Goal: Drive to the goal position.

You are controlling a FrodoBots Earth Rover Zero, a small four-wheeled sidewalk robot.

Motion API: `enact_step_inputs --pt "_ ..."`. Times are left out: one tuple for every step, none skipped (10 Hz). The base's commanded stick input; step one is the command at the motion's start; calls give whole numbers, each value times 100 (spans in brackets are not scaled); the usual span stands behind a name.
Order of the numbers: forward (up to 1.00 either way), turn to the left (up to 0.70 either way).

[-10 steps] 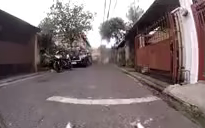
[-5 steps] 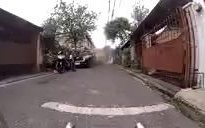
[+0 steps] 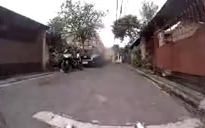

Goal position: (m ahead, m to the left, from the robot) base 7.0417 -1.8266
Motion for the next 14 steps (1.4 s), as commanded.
enact_step_inputs --pt "57 0" --pt "98 0" --pt "100 0" --pt "100 0" --pt "97 0" --pt "96 0" --pt "96 0" --pt "96 0" --pt "96 0" --pt "95 0" --pt "95 0" --pt "96 0" --pt "95 0" --pt "95 0"
